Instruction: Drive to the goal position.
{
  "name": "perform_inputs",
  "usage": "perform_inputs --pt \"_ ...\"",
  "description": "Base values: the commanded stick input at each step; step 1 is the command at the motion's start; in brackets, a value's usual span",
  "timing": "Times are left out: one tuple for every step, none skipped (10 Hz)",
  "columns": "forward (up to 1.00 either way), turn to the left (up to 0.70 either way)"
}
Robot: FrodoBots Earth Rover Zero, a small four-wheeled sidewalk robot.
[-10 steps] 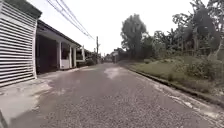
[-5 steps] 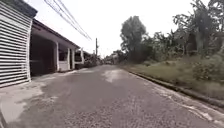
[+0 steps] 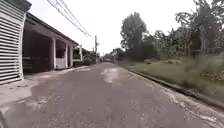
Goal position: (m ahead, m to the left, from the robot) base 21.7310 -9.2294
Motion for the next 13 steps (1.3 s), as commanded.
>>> perform_inputs --pt "0.7 0.0" --pt "0.7 0.0" --pt "0.7 0.0" --pt "0.7 0.0" --pt "0.7 0.0" --pt "0.7 0.0" --pt "0.7 0.0" --pt "0.7 0.0" --pt "0.7 0.0" --pt "0.7 0.0" --pt "0.7 0.0" --pt "0.7 0.0" --pt "0.7 0.0"
